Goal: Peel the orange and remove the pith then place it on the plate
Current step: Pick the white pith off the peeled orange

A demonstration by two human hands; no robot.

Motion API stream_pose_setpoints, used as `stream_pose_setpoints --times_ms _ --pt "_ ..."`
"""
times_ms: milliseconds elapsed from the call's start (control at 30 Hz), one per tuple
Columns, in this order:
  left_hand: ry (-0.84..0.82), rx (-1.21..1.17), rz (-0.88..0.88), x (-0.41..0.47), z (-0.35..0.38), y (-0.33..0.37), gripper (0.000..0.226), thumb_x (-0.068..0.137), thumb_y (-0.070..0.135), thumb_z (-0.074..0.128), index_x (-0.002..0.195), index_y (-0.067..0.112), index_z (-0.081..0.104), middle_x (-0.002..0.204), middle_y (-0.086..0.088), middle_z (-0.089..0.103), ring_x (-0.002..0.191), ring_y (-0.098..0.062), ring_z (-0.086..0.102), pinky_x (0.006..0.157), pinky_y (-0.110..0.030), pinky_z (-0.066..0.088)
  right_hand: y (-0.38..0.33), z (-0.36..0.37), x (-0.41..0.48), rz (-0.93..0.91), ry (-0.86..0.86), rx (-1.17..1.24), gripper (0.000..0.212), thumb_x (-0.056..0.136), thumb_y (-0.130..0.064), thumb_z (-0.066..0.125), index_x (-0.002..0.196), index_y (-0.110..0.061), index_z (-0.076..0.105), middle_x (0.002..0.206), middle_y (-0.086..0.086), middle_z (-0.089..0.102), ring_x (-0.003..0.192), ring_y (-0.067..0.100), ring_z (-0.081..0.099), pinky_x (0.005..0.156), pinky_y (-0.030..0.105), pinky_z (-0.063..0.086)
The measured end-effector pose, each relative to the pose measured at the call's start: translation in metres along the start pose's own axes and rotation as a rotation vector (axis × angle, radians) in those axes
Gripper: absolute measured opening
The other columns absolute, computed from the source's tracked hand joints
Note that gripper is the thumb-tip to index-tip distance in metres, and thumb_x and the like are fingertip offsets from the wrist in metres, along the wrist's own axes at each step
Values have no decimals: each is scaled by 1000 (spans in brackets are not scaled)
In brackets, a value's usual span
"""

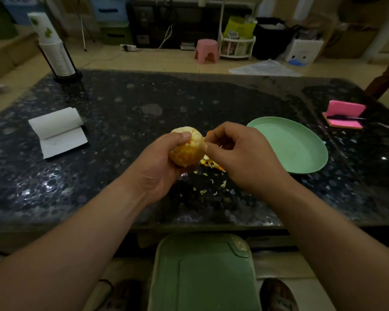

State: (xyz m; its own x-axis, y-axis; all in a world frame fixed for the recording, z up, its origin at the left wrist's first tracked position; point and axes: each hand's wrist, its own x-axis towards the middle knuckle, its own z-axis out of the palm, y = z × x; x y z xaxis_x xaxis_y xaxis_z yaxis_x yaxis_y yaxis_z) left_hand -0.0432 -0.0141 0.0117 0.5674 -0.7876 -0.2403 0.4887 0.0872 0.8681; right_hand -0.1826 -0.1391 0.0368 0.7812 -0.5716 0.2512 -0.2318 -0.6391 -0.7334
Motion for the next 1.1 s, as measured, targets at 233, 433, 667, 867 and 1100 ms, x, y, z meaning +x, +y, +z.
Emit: stream_pose_setpoints --times_ms 233,433,667,867,1100 --pt "-7 31 11 0 2 -3 47 104 25 56 142 -2 57 143 -28 61 116 -33 64 117 -54 44 -2 4 -3 -40 26 -96 8 94 -36 78 96 -31 73 88 -15 71 75 2 64 68 22 53" --pt "117 153 91 -4 10 -6 60 81 36 71 135 13 60 135 -17 68 127 -39 65 108 -55 52 -3 8 -5 -51 86 -142 11 93 -38 76 91 -28 73 88 -12 74 85 5 70 76 38 60" --pt "159 211 178 -7 15 -8 53 83 38 70 132 21 60 133 -10 67 117 -27 70 91 -39 59 -5 9 -5 -76 120 -167 6 92 -31 75 88 -28 71 83 -10 73 82 5 70 74 37 60" --pt "163 100 163 -4 18 -8 56 87 33 67 136 9 58 133 -18 68 112 -29 70 89 -41 59 -2 10 -5 -65 160 -95 3 94 -25 74 91 -23 74 80 -10 72 73 5 67 67 27 56" --pt "165 12 150 1 16 -4 68 82 34 67 142 4 56 142 -25 63 114 -31 69 94 -45 56 2 5 -4 -23 98 -5 14 100 -15 66 102 -23 76 70 -11 68 62 5 61 54 15 44"
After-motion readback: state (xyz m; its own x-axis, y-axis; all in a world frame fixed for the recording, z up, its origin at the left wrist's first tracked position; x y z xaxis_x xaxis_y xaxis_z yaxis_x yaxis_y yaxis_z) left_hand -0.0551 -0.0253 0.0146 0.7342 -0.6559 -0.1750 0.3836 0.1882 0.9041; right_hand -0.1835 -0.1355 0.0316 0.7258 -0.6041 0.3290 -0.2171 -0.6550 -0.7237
